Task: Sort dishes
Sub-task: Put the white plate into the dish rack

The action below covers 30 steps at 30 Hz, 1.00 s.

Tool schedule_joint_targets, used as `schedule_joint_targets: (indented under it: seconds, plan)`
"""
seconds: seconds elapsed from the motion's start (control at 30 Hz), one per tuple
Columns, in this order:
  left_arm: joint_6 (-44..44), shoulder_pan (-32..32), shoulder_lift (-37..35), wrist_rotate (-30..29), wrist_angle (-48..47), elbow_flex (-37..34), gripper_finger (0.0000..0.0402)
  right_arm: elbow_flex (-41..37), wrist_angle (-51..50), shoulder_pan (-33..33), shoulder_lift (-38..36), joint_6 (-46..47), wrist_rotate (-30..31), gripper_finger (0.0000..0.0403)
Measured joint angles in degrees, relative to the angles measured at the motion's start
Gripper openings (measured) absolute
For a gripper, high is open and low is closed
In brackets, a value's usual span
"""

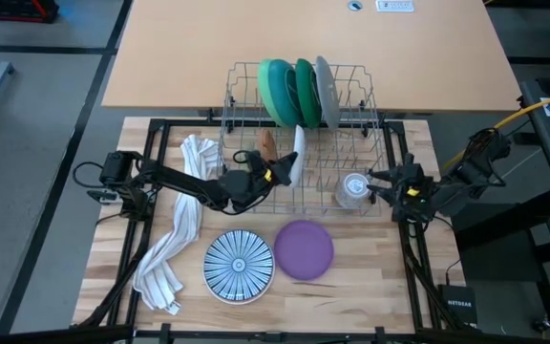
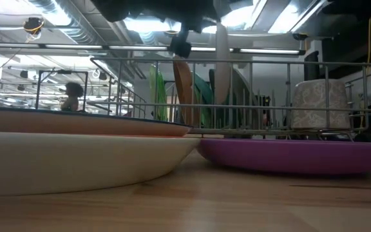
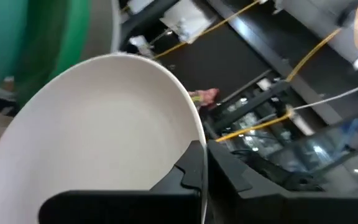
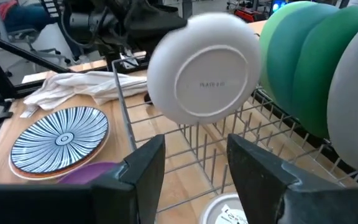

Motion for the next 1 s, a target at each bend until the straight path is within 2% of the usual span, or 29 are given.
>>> schedule_joint_targets:
  seconds: [0.2,0.33,0.57,0.8,1.0]
  plan:
    - [-9.8,0.3,-0.1,-1.2,-10.2,0.0,0.0006,-0.9,2.4,0.0,0.7,0.1,-0.7,0.0179]
    - [-15.1,0.6,0.0,-1.2,-14.5,0.0,0.001,-1.5,2.7,0.0,0.7,-0.2,-4.3,0.0179]
    - [-16.4,1.5,0.0,-1.3,-15.0,0.0,0.0012,-2.4,2.6,0.0,0.7,-0.2,-7.1,0.0179]
    - [-22.2,2.7,0.0,-1.3,-15.1,0.0,0.0012,-2.4,3.0,0.0,1.0,-0.2,-10.2,0.0179]
    - [-20.9,2.7,0.0,-1.2,-15.1,0.0,0.0017,-2.4,3.1,0.0,3.4,-0.1,-11.8,0.0179]
